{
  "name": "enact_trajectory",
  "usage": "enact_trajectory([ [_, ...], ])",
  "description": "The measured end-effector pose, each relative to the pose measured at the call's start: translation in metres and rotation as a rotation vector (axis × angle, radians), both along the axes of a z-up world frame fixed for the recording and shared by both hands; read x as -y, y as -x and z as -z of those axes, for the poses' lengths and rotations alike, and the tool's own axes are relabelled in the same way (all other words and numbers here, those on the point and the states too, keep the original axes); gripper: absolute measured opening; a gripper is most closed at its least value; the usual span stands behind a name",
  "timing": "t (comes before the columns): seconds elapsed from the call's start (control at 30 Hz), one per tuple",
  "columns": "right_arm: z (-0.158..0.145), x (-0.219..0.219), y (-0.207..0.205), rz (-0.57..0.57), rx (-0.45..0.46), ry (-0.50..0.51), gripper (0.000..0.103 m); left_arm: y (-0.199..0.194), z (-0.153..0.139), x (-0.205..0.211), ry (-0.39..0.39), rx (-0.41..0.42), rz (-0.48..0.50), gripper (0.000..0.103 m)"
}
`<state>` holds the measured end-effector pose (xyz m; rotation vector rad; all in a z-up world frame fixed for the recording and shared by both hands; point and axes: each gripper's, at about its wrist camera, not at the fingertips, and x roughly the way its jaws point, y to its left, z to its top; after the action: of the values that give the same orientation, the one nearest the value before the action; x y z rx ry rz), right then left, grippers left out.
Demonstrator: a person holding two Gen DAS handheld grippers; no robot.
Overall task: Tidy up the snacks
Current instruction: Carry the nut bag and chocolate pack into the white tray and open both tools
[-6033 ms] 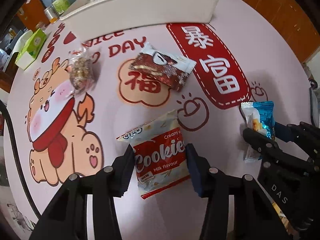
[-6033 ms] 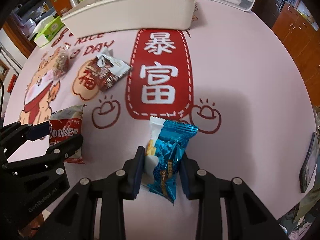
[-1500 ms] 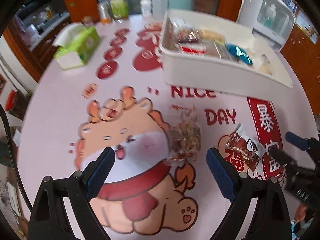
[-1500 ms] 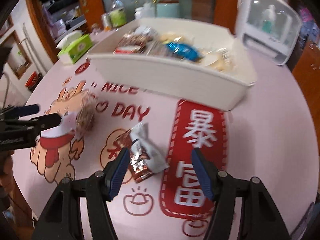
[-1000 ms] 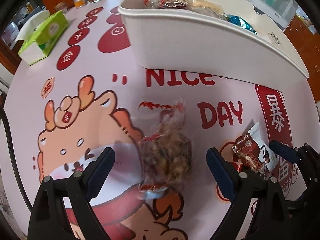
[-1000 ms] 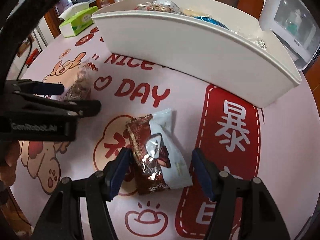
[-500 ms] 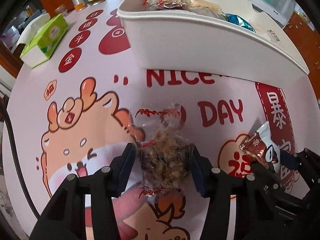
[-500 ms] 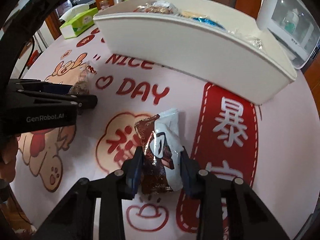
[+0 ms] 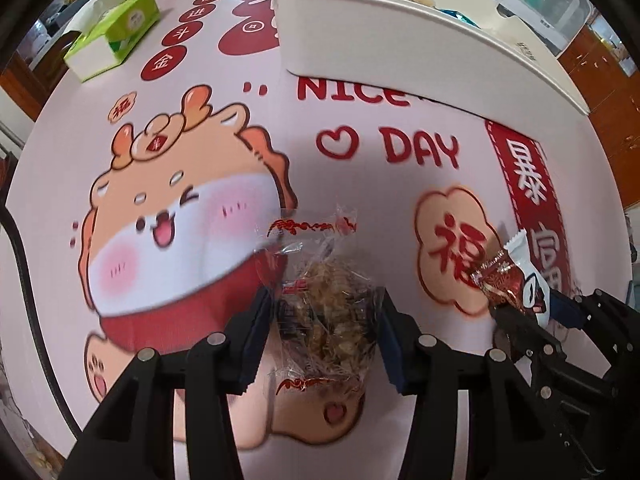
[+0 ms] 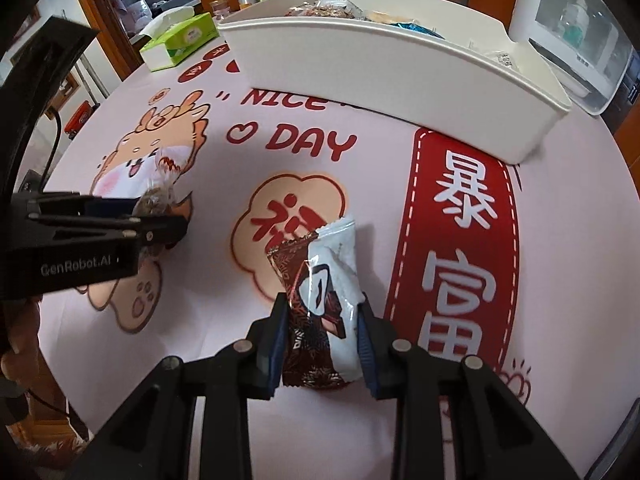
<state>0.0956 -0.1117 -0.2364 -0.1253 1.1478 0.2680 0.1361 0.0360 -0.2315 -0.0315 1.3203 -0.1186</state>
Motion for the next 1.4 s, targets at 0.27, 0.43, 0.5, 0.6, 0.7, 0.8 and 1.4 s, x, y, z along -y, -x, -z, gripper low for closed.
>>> enact_trajectory([
  [0.27,-0.039,0.006,0.002,0.018,0.094,-0.021,0.031,0.003,-0.04,0.012,0.019,0.062,0.019,0.048],
  [0.43,-0.087,0.019,-0.015,0.059,0.207,-0.03,0.031,-0.017,-0.1,0.023,0.009,0.191,0.065,0.048],
  [0.5,-0.111,0.025,-0.025,0.08,0.265,-0.03,0.031,-0.027,-0.127,0.023,0.008,0.252,0.079,0.048],
  [0.6,-0.151,0.032,-0.042,0.114,0.356,-0.022,0.031,-0.048,-0.168,0.026,0.006,0.344,0.094,0.048],
  [0.7,-0.191,0.04,-0.059,0.147,0.432,-0.021,0.031,-0.068,-0.211,0.032,0.009,0.435,0.105,0.048],
  [0.8,-0.226,0.045,-0.079,0.176,0.485,-0.021,0.031,-0.082,-0.249,0.039,0.001,0.51,0.123,0.048],
  [1.4,-0.245,0.048,-0.178,0.264,0.476,-0.003,0.032,-0.192,-0.254,0.069,-0.07,0.536,0.133,0.049],
])
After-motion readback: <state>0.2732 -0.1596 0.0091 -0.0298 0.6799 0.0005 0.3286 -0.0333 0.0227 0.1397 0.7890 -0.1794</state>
